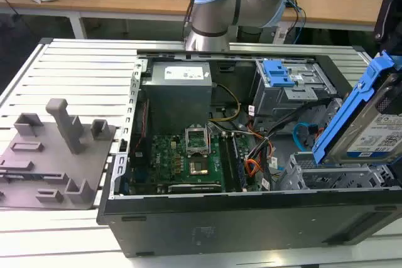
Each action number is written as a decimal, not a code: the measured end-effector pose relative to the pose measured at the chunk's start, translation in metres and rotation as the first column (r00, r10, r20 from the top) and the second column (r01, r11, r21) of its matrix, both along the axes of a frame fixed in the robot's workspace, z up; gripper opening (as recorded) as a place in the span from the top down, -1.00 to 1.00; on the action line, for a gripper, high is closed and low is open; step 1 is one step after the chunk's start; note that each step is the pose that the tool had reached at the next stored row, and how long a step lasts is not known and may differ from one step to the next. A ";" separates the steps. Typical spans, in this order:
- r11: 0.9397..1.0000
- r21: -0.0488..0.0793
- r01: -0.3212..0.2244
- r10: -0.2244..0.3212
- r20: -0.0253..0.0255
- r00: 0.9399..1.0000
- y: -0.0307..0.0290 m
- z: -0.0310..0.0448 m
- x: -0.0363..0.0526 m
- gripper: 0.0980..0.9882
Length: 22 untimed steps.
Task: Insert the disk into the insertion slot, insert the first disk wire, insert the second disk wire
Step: 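Insert the disk into the insertion slot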
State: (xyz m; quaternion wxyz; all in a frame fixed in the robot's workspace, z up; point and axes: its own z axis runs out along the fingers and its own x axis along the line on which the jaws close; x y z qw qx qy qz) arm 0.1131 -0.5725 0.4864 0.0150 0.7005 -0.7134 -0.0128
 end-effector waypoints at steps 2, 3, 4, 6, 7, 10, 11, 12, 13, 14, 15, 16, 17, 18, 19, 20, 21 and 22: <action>1.000 0.000 0.000 0.000 0.000 1.000 0.0000 -0.0020 0.0000 0.40; 1.000 0.000 0.000 0.000 0.000 1.000 0.0000 -0.0026 0.0000 0.40; 1.000 0.000 0.000 0.000 0.000 1.000 0.0000 -0.0035 0.0000 0.40; 1.000 0.000 0.000 0.000 0.000 1.000 0.0000 -0.0069 0.0000 0.40; 1.000 0.000 0.000 0.000 0.000 1.000 0.0000 -0.0077 0.0000 0.40; 1.000 0.000 0.000 0.000 0.000 1.000 0.0000 -0.0107 0.0000 0.40; 1.000 0.000 0.000 0.000 0.000 1.000 0.0000 -0.0115 0.0000 0.40; 1.000 0.000 0.000 0.000 0.000 1.000 0.0000 -0.0121 0.0000 0.40; 1.000 0.000 0.000 0.000 0.000 1.000 0.0000 -0.0131 0.0000 0.40; 1.000 0.000 0.000 0.000 0.000 1.000 0.0000 -0.0144 0.0000 0.40; 1.000 0.000 0.000 0.000 0.000 1.000 0.0000 -0.0154 0.0000 0.40; 1.000 0.000 0.000 0.000 0.000 1.000 0.0000 -0.0159 0.0000 0.40; 1.000 0.000 0.000 0.000 0.000 1.000 0.0000 -0.0167 0.0000 0.40; 1.000 0.000 0.000 0.000 0.000 1.000 0.0000 -0.0178 0.0000 0.40; 1.000 0.000 0.000 0.000 0.000 1.000 0.0000 -0.0194 0.0000 0.40; 1.000 0.000 0.000 0.000 0.000 1.000 0.0000 -0.0210 0.0000 0.40; 1.000 0.000 0.000 0.000 0.000 1.000 0.0000 -0.0215 0.0000 0.40; 1.000 0.000 0.000 0.000 0.000 1.000 0.0000 -0.0220 0.0000 0.40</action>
